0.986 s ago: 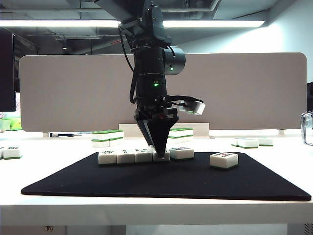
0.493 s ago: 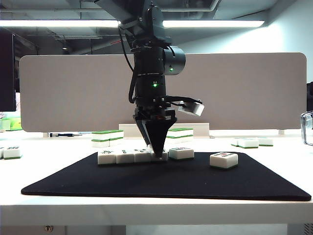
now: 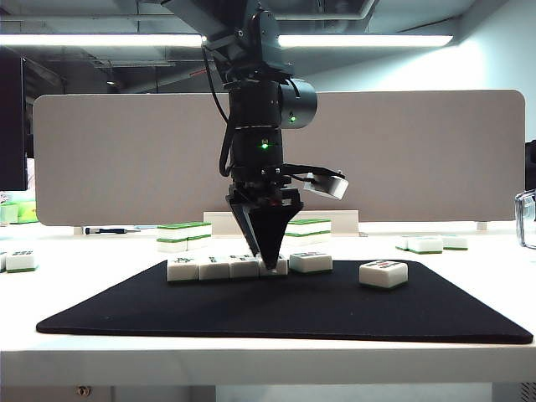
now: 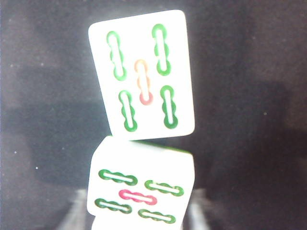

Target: Align six mahjong tiles in a row on the table.

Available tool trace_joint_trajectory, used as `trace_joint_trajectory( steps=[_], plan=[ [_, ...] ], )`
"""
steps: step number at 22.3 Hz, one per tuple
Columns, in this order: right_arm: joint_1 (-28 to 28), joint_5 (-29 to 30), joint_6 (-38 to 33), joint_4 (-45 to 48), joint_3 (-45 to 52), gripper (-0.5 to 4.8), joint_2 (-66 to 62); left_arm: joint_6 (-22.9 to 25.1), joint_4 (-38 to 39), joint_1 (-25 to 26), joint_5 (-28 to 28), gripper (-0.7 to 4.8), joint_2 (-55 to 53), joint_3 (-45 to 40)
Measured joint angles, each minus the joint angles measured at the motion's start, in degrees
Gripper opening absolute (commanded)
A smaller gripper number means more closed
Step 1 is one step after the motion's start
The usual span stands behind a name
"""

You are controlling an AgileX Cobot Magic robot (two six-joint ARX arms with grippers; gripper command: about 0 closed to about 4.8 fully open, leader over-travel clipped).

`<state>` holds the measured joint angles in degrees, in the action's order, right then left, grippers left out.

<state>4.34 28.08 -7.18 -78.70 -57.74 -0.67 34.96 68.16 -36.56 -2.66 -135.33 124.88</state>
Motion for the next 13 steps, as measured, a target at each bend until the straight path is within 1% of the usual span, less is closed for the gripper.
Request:
trace_joint_trajectory(
  steps=[6, 8, 10, 13],
  plan=[
    [0.02, 0.0, 0.0, 0.0, 0.02, -0.01, 0.0, -0.81, 0.37, -0.57, 0.04, 3.19, 1.51, -0.02],
    [0.02, 0.0, 0.0, 0.0, 0.0, -0.01, 0.0, -1.01, -0.7, -1.46, 0.09, 3.19, 3.61, 0.02],
    [0.02, 0.0, 0.02, 0.0, 0.0, -0.01, 0.0, -1.75, -3.69, -2.23, 0.79, 3.19, 4.42, 0.24],
    [0.0, 0.0, 0.0, 0.0, 0.0, -0.01, 0.0, -6.19, -8.63, -2.45, 4.22, 3.19, 3.41, 0.07]
  ],
)
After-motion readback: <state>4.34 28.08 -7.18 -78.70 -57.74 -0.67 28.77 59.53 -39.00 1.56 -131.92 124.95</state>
